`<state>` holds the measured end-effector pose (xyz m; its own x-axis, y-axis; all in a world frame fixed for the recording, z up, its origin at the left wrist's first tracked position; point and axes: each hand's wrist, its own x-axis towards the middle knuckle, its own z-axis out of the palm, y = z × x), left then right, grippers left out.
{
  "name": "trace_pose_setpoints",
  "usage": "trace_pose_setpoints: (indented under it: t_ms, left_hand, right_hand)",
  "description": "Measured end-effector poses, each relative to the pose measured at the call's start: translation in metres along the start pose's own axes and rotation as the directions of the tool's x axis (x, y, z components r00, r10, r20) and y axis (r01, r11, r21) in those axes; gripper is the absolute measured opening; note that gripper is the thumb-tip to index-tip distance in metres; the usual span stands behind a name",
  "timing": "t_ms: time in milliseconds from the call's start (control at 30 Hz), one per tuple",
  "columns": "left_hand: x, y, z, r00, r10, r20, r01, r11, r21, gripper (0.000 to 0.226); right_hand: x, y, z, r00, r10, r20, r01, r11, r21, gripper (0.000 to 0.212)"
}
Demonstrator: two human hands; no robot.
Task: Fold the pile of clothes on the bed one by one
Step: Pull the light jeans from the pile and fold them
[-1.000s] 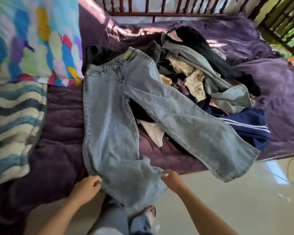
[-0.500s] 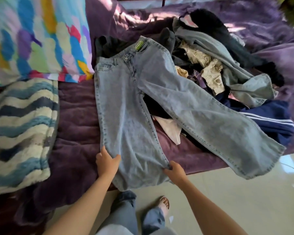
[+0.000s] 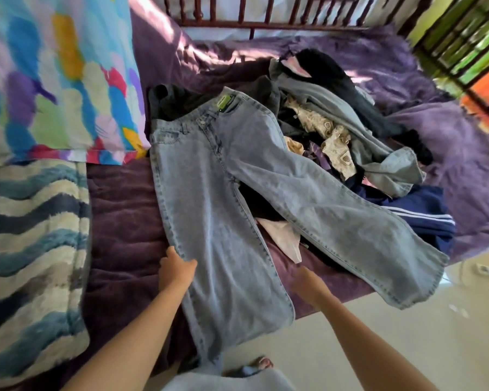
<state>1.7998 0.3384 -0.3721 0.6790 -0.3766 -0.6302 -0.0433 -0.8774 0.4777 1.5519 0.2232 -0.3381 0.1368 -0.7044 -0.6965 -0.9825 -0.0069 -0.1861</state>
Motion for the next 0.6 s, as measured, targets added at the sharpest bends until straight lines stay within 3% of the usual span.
trace_pose_setpoints:
  t_ms: [367, 600]
  left_hand:
    - [0.032, 0.072, -0.046, 0.985, 0.137, -0.106, -0.144, 0.988, -0.059, 0.060]
    - [0.058, 0.101, -0.060, 0.979, 0.064, -0.194, -0.085, 0.992, -0.098, 0.053]
  right_hand:
    - [0.044, -0.094, -0.082, 0.964, -0.260, -0.053, 0.253, 0.961, -0.112, 0.042]
    - [0.101, -0.144, -0.125, 0.918, -0.398, 0.011, 0.394, 0.906, -0.156, 0.039]
